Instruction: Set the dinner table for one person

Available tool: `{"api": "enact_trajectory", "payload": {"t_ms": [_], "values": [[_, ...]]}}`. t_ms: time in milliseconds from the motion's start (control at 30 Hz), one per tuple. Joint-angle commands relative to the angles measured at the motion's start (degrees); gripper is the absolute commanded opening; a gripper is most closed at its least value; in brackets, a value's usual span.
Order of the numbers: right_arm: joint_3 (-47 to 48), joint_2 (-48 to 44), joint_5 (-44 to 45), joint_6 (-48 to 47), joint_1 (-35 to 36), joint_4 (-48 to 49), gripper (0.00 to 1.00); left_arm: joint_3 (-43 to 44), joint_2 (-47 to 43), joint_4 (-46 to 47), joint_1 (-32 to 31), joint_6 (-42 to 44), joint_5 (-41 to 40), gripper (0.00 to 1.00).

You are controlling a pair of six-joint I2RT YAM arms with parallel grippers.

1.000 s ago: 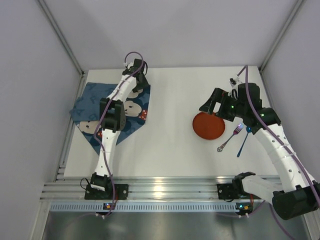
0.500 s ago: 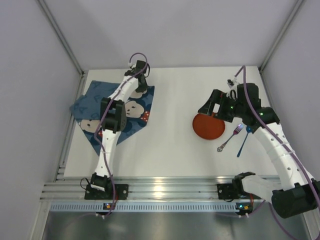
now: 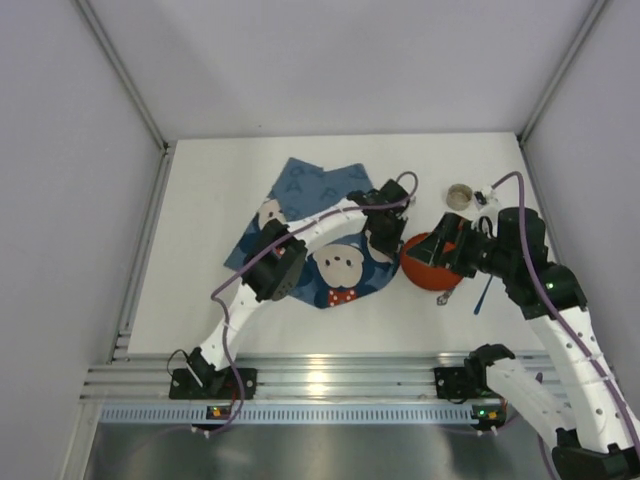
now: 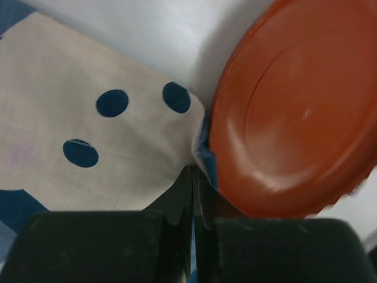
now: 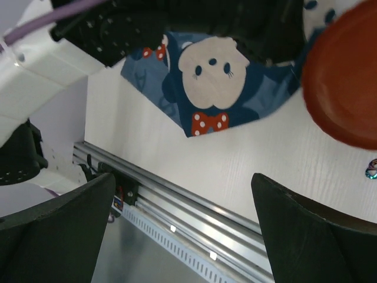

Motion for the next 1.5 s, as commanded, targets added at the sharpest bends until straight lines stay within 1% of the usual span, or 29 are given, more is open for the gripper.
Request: {"api": "enact_trajectory", "payload": {"t_ms": [0,33,67,133,167,267,367,400,433,467,500,533,600,633,733,767,833,867,900,933,1000,1067,1267,1300,1333,1367,1400,1433,1467], "values": [[0.3,-3.5,-0.9,0.6,-0.6,-1.3,1.0,-1.1,-1.5,-3.2,-2.2,-4.6,5.5,0.1],[0.3,-4.1,-1.0,0.5,-0.6,-1.4,1.0,-0.5,-2.9,-3.3,-2.1,-7.4,3.6,0.25],[0.4,-4.7,-1.2,0.6,-0.5,-1.5,1.0,-0.2,-4.3,-3.0,-1.5,-8.5,2.0,0.56],[0.8,-5.0,-1.2,0.1,-0.6,-1.5,1.0,0.6,-8.6,-1.6,-0.6,-11.0,-1.0,0.8],[1.0,-4.7,-1.4,-0.2,-0.6,-1.4,1.0,0.8,-9.9,-1.1,-0.3,-11.6,-1.7,0.98],[2.6,-2.5,-1.2,-1.5,-0.6,-1.3,1.0,3.1,-14.1,-1.2,1.4,-13.6,-3.0,0.99],[4.4,1.8,-1.0,-2.5,-0.6,0.2,1.0,2.4,-19.5,-1.9,4.4,-13.6,-3.9,0.99],[5.2,3.0,-0.9,-2.8,-0.6,1.0,1.0,0.7,-22.4,-1.9,5.7,-12.5,-4.0,0.99],[5.7,4.5,-0.6,-3.0,-0.6,1.6,1.0,-0.5,-23.7,-1.8,8.5,-11.7,-3.5,0.99],[6.1,7.7,0.3,-3.2,-0.6,3.3,1.0,-2.1,-25.0,-1.4,10.2,-10.7,-3.5,0.99],[7.5,9.5,1.1,-3.4,-0.5,3.9,1.0,-5.9,-27.2,-1.1,12.1,-8.5,-3.6,0.99],[8.4,13.6,2.4,-3.7,-0.6,4.7,1.0,-7.9,-27.8,-0.5,15.9,-7.5,-3.8,0.99],[11.7,18.5,2.7,-4.7,-0.6,6.6,1.0,-12.4,-28.0,0.0,20.1,-5.7,-3.4,0.98],[13.3,21.1,2.8,-5.1,-0.6,6.5,1.0,-13.4,-27.6,0.2,23.7,-5.0,-3.1,0.97],[20.7,35.2,2.1,-6.6,-1.1,6.3,1.0,-13.6,-23.5,-0.7,28.8,-2.0,-1.4,0.95],[24.3,37.7,1.8,-6.7,-1.5,5.9,1.0,-12.9,-20.4,-1.2,29.6,-1.2,-1.3,0.95],[27.4,42.5,1.6,-7.2,-2.1,5.2,1.0,-8.8,-16.8,-3.8,30.9,1.5,-2.0,0.96],[29.9,46.7,1.4,-7.2,-2.9,5.1,1.0,-7.2,-14.9,-5.0,31.2,2.2,-2.3,0.96],[30.7,48.5,1.2,-7.0,-3.4,5.0,1.0,-3.9,-11.4,-5.9,31.4,3.1,-2.9,0.96],[31.7,52.0,0.5,-7.1,-4.3,5.0,1.0,-2.6,-9.7,-7.0,31.9,3.1,-2.7,0.96],[33.9,55.7,-0.3,-7.2,-5.2,5.0,1.0,-0.1,-5.7,-7.3,32.2,3.4,-1.9,0.96],[35.9,60.4,-1.6,-7.4,-6.8,5.1,1.0,0.8,-3.0,-7.4,32.7,3.4,-2.0,0.96],[39.8,70.8,-3.8,-7.8,-8.0,5.7,1.0,1.7,-0.6,-6.2,33.4,4.0,-1.7,0.96],[40.1,71.9,-4.3,-8.0,-8.0,5.9,1.0,1.7,-0.2,-6.2,33.4,4.0,-1.3,0.95],[40.3,74.0,-5.2,-7.9,-8.0,6.1,0.99,1.6,-0.2,-6.0,33.4,3.9,0.4,0.89],[40.6,75.1,-5.7,-7.8,-8.0,6.4,0.98,1.6,0.2,-6.0,33.4,3.8,1.2,0.86],[40.6,76.1,-6.2,-7.5,-8.0,6.8,0.97,1.3,0.3,-5.5,33.4,3.4,2.0,0.8],[40.7,77.6,-7.0,-7.5,-8.0,6.9,0.96,0.9,0.3,-5.2,33.4,3.2,2.8,0.71],[40.8,78.4,-7.3,-7.3,-8.0,7.2,0.96,-0.2,0.0,-4.9,33.4,2.9,3.7,0.66]]}}
